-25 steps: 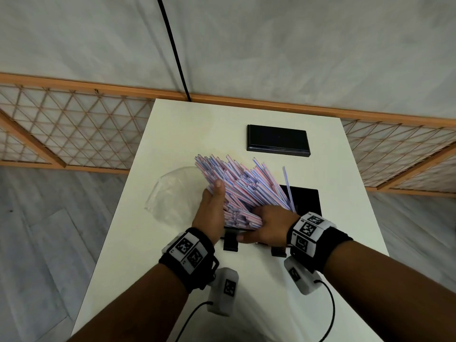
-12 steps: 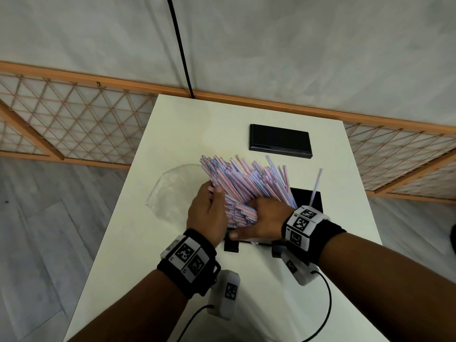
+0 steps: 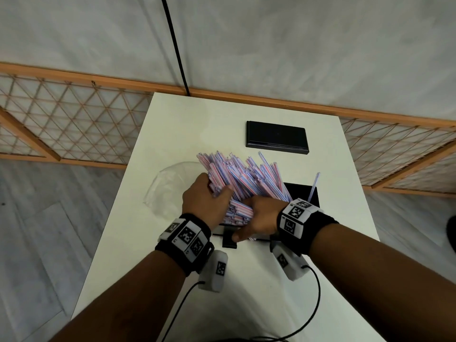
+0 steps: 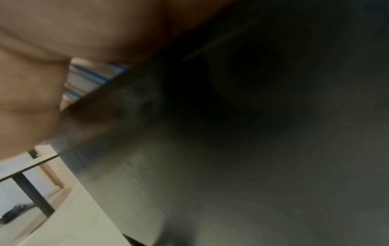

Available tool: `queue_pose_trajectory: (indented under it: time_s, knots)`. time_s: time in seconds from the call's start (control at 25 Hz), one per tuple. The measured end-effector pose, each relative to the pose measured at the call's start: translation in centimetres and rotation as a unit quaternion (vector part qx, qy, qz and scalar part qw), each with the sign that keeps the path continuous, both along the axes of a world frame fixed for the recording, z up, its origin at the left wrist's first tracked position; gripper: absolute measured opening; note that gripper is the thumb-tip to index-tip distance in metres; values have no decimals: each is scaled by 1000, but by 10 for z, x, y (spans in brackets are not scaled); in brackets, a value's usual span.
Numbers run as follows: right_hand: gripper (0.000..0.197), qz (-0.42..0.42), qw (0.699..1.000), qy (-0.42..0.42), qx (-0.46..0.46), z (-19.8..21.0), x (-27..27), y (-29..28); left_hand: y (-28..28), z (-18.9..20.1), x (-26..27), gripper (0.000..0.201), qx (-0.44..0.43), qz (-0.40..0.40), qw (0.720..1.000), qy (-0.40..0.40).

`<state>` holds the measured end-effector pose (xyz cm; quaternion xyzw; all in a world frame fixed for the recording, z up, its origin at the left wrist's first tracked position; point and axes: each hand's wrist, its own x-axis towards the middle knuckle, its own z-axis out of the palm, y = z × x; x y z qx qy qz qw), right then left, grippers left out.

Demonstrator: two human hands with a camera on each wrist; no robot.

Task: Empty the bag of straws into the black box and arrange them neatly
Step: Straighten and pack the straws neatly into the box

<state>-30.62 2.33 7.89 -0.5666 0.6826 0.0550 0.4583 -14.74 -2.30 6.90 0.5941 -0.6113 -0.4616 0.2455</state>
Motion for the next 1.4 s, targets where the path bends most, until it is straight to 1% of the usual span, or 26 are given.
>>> queue_pose_trajectory:
  time_s: [0.04,0.12,0.2,0.28,0.32,0.4,0.48,0.56,0.6,0.64,0.68,0.76,0.8,0.84,0.88,0.96,1.04,1.08,1.12,1.16,1.2,1.24,1.28,1.32,1.4]
  knots:
    - [75,1,1000,-7,2,-4,1,-3,0,0,0,22,-5,-1,1000,0]
    - [80,11,1000,-17,5,-10,0,-7,1,1,1,19,-15,-1,1000,5]
    - [75,5,1000,-27,2,-9,-2,-7,2,5,2,14,-24,8,999,23]
    - [68,-13,999,-44,-22,-5,-4,-6,2,6,4,12,-29,29,997,64]
    - [63,-17,998,-48,-35,0,-4,-5,2,5,5,17,-26,41,995,91]
    - [57,-9,998,-27,-55,6,-4,-4,3,-1,7,37,-7,45,991,127]
    - [57,7,998,8,-68,10,-3,1,6,-5,8,55,19,40,989,141]
    - [62,15,995,28,-96,11,-3,10,9,-5,5,70,45,58,982,172]
    - [63,19,992,35,-121,12,-3,16,10,-5,4,76,65,67,977,191]
    - [62,24,987,39,-154,14,-2,23,10,-7,3,77,88,70,972,206]
    - [60,28,981,44,-189,16,-2,30,12,-7,2,70,103,65,968,218]
    - [51,21,966,51,-254,17,-2,46,16,-8,1,42,120,52,963,234]
    - [45,12,958,57,-281,16,-4,53,18,-10,0,36,128,46,962,238]
    - [38,0,954,72,-291,14,-7,60,21,-11,-2,37,133,40,960,241]
    - [31,-10,954,89,-285,10,-12,65,23,-10,-3,42,133,33,961,242]
    - [28,-20,966,113,-233,3,-19,70,23,-9,-6,46,122,21,964,234]
    - [22,-17,970,91,-223,-2,-20,71,20,-10,-7,45,115,29,967,226]
    - [28,-19,971,70,-229,-2,-20,71,19,-10,-8,48,110,40,968,223]
    - [33,-29,970,45,-238,-2,-21,72,18,-11,-9,57,108,54,968,219]
    - [33,-46,969,36,-240,-2,-22,73,17,-11,-9,68,112,66,967,218]
    - [30,-55,970,46,-231,-3,-26,75,17,-12,-8,77,118,73,966,219]
    - [31,-51,974,70,-207,-4,-29,76,17,-12,-8,77,119,74,966,218]
    - [37,-36,979,92,-177,-5,-31,76,19,-14,-8,71,115,72,967,216]
    - [40,-23,984,93,-153,-6,-31,75,21,-14,-9,63,113,67,968,215]
    - [37,-10,989,54,-139,-1,-26,69,25,-14,-12,51,103,58,969,216]
